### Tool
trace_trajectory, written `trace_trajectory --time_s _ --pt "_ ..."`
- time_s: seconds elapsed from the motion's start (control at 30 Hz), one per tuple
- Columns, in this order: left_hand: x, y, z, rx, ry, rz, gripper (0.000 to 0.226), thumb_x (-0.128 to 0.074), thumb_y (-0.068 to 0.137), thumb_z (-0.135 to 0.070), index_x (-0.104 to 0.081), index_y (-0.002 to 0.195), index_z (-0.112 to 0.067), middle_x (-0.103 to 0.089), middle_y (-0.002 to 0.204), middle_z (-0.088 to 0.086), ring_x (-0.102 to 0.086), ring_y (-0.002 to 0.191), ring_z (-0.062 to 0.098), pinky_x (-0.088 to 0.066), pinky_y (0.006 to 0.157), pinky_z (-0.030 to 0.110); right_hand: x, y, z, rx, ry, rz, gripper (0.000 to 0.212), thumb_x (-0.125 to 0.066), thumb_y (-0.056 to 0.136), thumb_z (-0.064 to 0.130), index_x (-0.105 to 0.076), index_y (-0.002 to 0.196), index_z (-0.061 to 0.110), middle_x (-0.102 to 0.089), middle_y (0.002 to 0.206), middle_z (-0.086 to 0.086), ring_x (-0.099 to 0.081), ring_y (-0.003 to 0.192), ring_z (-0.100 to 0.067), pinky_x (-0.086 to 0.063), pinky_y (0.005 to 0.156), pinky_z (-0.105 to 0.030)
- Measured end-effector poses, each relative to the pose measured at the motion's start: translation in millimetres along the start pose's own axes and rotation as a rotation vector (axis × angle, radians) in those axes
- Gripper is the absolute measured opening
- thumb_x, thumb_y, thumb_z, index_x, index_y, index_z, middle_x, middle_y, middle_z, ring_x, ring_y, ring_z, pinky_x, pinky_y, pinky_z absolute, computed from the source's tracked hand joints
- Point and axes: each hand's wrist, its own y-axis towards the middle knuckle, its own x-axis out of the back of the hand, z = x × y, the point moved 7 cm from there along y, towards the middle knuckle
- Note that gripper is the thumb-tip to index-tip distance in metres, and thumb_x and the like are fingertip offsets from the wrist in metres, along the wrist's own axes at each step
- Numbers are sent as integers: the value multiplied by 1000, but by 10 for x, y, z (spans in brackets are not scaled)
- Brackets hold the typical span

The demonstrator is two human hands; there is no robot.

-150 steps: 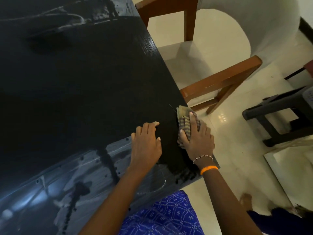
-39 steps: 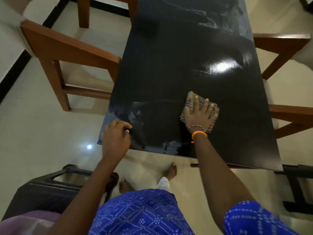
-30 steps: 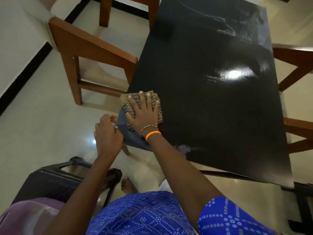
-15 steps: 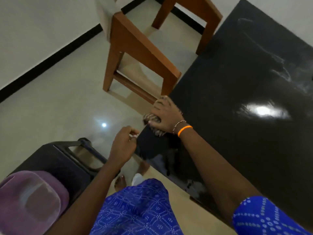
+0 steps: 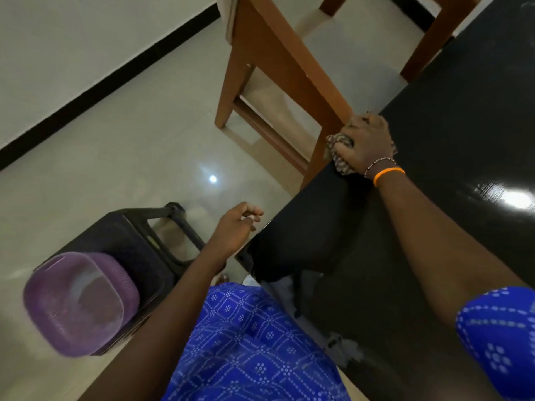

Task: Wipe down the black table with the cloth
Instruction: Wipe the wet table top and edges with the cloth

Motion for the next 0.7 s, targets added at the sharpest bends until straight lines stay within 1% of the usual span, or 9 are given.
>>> trace_trajectory --time_s 0.07,0.2,0.3,0.43,0.5,0.53,0.6,0.63,0.7 --pt "7 -38 59 25 -7 18 23 -38 94 -8 -58 100 -17 -60 101 -2 -58 84 9 -41 62 13 2 -95 112 -49 31 -22 75 -20 67 58 -67 101 10 -58 113 -9 -42 116 -36 -27 102 -45" --pt "61 -141 189 57 -15 48 26 -34 96 -6 -57 103 -12 -58 104 3 -57 92 17 -44 68 19 -96 -493 678 -21 37 -16 61 -26 72 54 -66 94 14 -59 104 -7 -45 111 -30 -25 104 -46" --pt "177 -221 309 50 -33 38 28 -33 96 -4 -58 103 -13 -59 100 4 -57 85 17 -45 69 23 -233 -928 1278 34 86 6 53 -34 74 50 -65 94 13 -60 108 -9 -47 112 -32 -23 107 -51" --pt "330 -357 453 64 -76 11 28 -33 94 -2 -53 111 -12 -57 93 3 -55 77 16 -45 70 30 -349 -1459 2041 43 112 -23 51 -37 71 51 -66 89 14 -63 104 -9 -53 107 -33 -30 103 -56" --pt "389 -444 527 72 -80 7 33 -37 91 2 -50 119 -9 -57 90 4 -57 83 22 -50 78 40 -427 -1681 2327 68 112 -40 44 -46 71 50 -66 88 16 -63 104 -8 -54 107 -33 -32 102 -57" --pt "414 -495 566 70 -63 12 36 -39 89 4 -48 122 -9 -57 92 5 -58 88 24 -50 83 43 -468 -1776 2428 92 109 -51 41 -50 70 49 -65 90 17 -63 105 -8 -55 110 -33 -33 102 -57" --pt "440 -596 626 61 -8 35 37 -40 90 2 -48 124 -10 -59 99 6 -58 90 21 -50 80 35 -550 -1928 2500 121 85 -60 41 -59 69 46 -64 100 18 -62 115 -9 -52 118 -34 -33 104 -57" --pt "442 -630 642 56 7 48 35 -39 91 0 -49 123 -10 -60 104 7 -58 90 19 -48 77 29 -574 -1979 2485 118 78 -67 46 -61 70 44 -62 109 20 -60 122 -10 -49 124 -35 -31 105 -57" --pt "415 -670 653 49 25 80 34 -40 92 -1 -51 123 -9 -60 114 9 -57 95 19 -45 79 27 -583 -2056 2396 81 101 -99 56 -59 74 43 -54 126 23 -51 137 -9 -40 133 -34 -27 109 -55"
